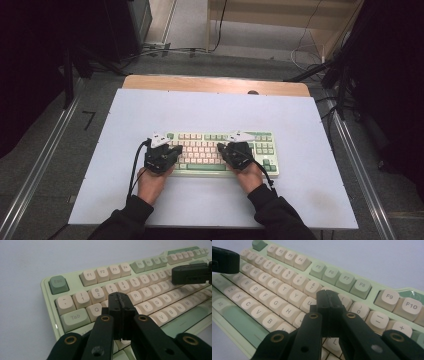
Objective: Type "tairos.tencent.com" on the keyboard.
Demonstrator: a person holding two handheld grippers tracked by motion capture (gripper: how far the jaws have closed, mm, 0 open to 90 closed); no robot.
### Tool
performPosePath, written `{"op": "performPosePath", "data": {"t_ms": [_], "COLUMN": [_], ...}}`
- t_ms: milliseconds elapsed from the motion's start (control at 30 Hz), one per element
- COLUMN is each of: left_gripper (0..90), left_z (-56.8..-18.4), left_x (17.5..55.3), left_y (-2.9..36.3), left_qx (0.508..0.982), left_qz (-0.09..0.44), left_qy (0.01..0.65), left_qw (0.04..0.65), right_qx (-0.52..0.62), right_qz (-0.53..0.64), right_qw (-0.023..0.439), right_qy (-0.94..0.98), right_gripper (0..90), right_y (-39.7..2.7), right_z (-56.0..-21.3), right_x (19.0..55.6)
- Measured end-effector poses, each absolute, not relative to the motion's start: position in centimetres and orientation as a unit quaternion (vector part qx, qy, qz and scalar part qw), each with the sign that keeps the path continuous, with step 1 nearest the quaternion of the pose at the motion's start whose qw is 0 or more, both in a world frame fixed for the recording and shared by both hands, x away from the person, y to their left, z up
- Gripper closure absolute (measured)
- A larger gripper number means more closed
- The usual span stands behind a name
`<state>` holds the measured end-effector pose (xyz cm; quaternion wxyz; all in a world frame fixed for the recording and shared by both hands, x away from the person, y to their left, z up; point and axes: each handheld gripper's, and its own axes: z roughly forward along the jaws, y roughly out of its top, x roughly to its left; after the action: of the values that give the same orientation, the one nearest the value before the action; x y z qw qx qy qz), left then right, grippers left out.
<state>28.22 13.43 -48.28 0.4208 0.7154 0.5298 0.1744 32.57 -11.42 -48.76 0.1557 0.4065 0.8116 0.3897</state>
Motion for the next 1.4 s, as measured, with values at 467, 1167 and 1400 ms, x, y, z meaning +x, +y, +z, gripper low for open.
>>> {"op": "performPosePath", "data": {"t_ms": [467, 1167, 1400], "left_gripper": [90.0, 90.0, 90.0], "left_z": [-48.2, -48.0, -47.9], "left_x": [28.4, 29.5, 29.6], "left_y": [13.1, 11.6, 11.4], "left_qx": [0.713, 0.713, 0.713], "left_qz": [0.174, 0.174, 0.174], "left_qy": [0.529, 0.524, 0.522], "left_qw": [0.425, 0.432, 0.434], "right_qx": [0.405, 0.411, 0.411], "right_qz": [0.397, 0.411, 0.411], "right_qw": [0.156, 0.161, 0.162], "right_qy": [0.809, 0.798, 0.798], "right_gripper": [87.2, 87.2, 87.2], "right_y": [-11.4, -12.4, -12.4], "right_z": [-47.8, -47.1, -47.1], "right_x": [32.3, 32.2, 32.2]}}
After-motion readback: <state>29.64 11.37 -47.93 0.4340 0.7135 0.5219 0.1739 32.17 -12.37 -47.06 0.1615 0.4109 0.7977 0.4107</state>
